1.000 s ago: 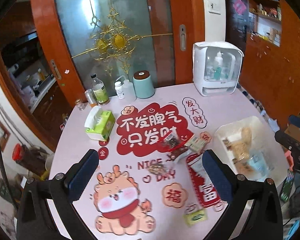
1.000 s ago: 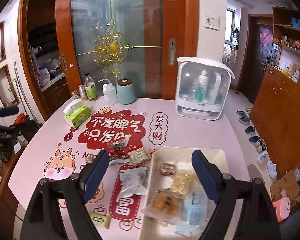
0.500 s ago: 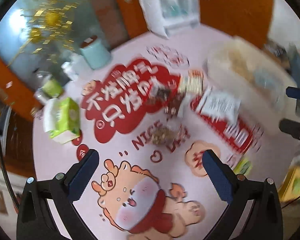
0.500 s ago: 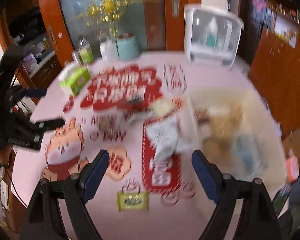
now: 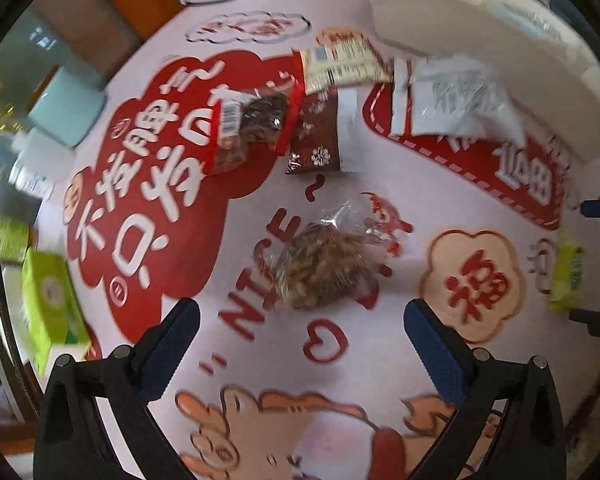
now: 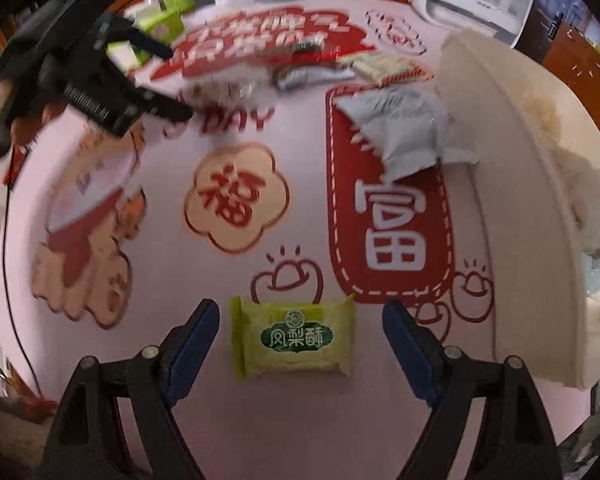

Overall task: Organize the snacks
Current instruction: 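Grasp the green pineapple-cake pack with the right gripper while the left grasps the nut bag, then carry both snacks into the white tray and open both grippers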

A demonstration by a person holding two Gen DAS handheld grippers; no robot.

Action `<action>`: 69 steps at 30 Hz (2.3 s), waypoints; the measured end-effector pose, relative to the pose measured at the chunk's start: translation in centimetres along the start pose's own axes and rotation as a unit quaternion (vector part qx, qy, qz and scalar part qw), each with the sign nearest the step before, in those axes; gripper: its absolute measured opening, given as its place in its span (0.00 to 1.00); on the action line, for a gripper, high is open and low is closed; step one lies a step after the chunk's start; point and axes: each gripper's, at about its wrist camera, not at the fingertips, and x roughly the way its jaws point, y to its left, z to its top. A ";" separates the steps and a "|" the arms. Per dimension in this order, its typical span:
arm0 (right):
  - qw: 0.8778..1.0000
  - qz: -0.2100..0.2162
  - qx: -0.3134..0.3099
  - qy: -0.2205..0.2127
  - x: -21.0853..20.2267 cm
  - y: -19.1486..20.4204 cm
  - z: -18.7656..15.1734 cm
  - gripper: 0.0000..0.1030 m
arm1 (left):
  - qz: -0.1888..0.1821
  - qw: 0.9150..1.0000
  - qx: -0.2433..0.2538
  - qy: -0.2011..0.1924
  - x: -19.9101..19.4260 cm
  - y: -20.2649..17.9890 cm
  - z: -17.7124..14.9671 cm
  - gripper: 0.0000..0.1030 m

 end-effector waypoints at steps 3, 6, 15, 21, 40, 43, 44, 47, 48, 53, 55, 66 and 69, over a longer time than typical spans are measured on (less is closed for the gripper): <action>1.000 -0.010 -0.003 0.014 0.9 0.1 -0.3 0.82 | -0.002 1.000 0.011 0.006 1.8 0.0 0.7 0.97; 0.999 -0.015 -0.003 0.030 1.6 0.0 -0.9 0.82 | -0.018 1.000 0.009 0.011 3.1 0.1 1.3 0.93; 1.000 -0.011 -0.002 0.021 0.9 0.0 -1.5 0.54 | -0.050 0.999 -0.007 0.013 2.6 0.2 1.8 0.45; 1.000 -0.015 -0.014 0.022 0.3 0.4 -1.4 0.51 | -0.047 0.996 -0.065 0.027 0.7 -0.6 0.8 0.37; 0.990 0.020 -0.015 -0.136 -12.6 -4.4 1.2 0.51 | -0.102 0.963 -0.230 -0.101 -15.3 -8.7 -0.5 0.37; 0.987 0.022 -0.016 -0.160 -15.1 -6.9 1.4 0.51 | -0.098 0.957 -0.242 -0.126 -17.7 -10.9 1.7 0.37; 0.985 0.018 -0.017 -0.171 -16.1 -8.1 1.4 0.51 | -0.098 0.955 -0.246 -0.136 -18.5 -11.6 2.6 0.37; 0.981 0.013 -0.011 -0.195 -18.2 -11.0 1.5 0.52 | -0.097 0.947 -0.257 -0.166 -20.6 -13.6 5.6 0.37; 0.980 0.011 -0.009 -0.199 -18.6 -11.8 1.6 0.52 | -0.098 0.945 -0.261 -0.174 -21.1 -14.2 6.5 0.37; 0.977 -0.001 0.021 -0.213 -20.3 -17.3 2.2 0.52 | -0.090 0.941 -0.264 -0.193 -22.1 -17.0 11.1 0.37; 0.976 -0.008 0.033 -0.216 -20.7 -19.6 2.6 0.52 | -0.085 0.941 -0.265 -0.190 -22.0 -18.0 13.0 0.37; 0.971 -0.029 0.077 -0.225 -21.4 -26.7 4.9 0.52 | -0.066 0.940 -0.291 -0.166 -20.5 -19.8 18.4 0.38; 0.971 -0.025 0.084 -0.224 -21.1 -27.6 5.6 0.52 | -0.060 0.940 -0.294 -0.163 -20.0 -19.7 19.4 0.38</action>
